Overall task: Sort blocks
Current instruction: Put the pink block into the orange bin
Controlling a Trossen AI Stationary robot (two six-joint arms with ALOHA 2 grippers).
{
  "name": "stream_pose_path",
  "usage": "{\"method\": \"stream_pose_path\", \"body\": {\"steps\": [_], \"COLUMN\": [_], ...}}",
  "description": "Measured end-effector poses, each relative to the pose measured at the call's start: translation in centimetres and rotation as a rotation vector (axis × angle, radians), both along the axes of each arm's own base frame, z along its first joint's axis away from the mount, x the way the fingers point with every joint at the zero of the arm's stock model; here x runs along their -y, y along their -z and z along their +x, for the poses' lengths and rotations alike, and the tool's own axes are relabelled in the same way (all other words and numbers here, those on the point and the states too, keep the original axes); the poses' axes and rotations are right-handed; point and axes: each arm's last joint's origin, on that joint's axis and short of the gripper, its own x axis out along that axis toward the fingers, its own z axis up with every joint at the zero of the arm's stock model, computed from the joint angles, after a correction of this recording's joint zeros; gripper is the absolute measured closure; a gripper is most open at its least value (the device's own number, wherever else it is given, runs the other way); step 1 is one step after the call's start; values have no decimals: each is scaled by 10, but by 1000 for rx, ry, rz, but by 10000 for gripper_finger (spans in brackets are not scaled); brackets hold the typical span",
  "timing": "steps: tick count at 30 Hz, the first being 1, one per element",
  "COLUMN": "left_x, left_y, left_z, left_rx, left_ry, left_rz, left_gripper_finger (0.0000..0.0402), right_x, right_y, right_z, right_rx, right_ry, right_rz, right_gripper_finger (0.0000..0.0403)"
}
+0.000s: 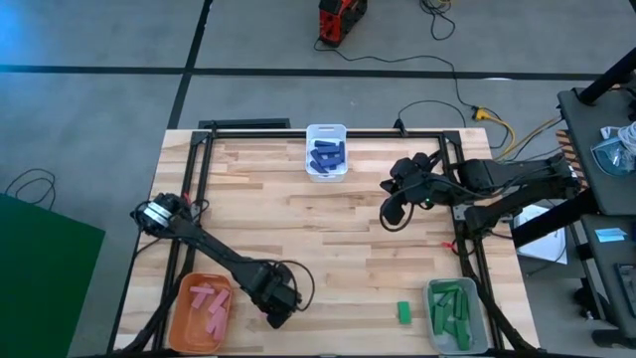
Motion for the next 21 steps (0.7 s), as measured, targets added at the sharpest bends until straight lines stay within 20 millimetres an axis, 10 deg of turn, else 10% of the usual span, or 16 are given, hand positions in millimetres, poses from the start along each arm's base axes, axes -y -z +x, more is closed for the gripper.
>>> {"method": "stream_pose_path", "body": {"steps": [21], "left_x": [-28], "left_y": [-27], "left_z": [-5], "left_rx": [-61], "left_ry": [-108], "left_rz": [179], "left_gripper_finger": [401], "right_x": [0], "right_y": [0], "right_z": [0], "right_rx": [16], "right_ry": [27], "right_rz": [16], "right_gripper_finger": [390]}}
